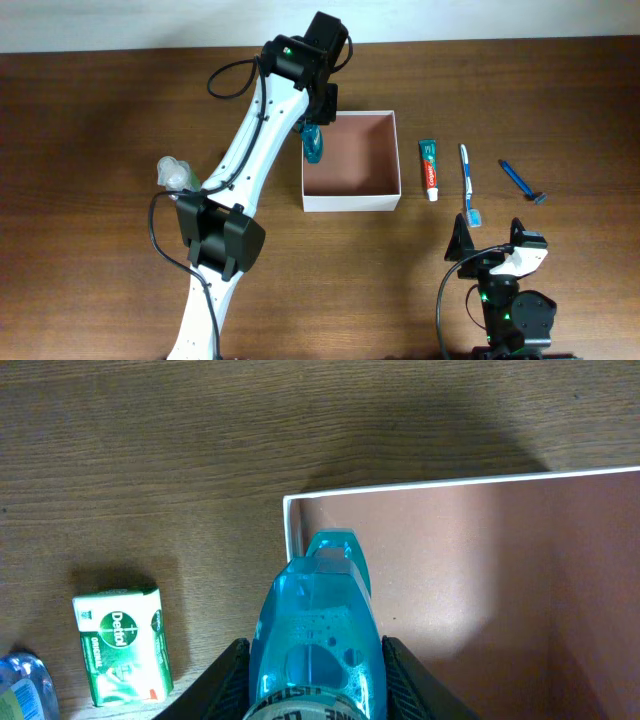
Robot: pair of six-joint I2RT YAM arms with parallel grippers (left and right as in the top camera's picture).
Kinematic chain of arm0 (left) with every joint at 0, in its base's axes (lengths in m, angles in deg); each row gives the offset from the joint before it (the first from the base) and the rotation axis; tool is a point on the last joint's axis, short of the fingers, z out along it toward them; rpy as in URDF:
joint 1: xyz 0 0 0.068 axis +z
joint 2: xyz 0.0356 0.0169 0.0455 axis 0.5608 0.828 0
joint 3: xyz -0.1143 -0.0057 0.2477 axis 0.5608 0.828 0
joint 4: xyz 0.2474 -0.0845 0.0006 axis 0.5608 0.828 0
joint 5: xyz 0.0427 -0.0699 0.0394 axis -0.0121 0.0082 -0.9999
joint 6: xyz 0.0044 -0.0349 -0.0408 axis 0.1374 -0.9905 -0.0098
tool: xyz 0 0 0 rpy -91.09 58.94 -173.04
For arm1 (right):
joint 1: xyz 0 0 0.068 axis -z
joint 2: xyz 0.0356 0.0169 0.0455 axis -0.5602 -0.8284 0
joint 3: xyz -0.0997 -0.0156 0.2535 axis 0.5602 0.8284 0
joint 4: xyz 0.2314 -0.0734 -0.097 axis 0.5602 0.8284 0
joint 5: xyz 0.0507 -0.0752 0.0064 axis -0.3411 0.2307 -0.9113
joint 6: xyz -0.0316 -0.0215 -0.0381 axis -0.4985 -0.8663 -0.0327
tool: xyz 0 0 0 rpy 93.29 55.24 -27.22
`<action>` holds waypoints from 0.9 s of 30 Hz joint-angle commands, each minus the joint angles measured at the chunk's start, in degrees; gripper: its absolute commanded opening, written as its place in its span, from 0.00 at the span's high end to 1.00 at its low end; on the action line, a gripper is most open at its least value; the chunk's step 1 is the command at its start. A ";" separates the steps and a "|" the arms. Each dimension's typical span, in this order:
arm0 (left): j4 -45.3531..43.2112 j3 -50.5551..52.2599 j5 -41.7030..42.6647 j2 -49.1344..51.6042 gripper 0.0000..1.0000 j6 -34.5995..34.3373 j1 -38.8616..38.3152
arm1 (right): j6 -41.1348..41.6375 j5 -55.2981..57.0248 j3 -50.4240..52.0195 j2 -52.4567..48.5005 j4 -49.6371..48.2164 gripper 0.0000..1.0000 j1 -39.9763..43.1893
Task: Pack container
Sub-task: 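Lower the bottle into the box's left corner and open the left gripper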
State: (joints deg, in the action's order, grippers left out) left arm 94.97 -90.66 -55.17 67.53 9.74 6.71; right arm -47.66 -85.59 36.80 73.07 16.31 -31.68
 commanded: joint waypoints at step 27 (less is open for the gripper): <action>-3.82 4.28 -1.29 -2.05 0.78 -0.70 0.17 | -0.57 -0.52 0.26 0.48 0.28 0.01 0.37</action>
State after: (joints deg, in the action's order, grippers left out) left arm 92.02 -87.49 -55.54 67.53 9.74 6.71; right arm -47.64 -85.59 36.80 73.07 16.31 -31.68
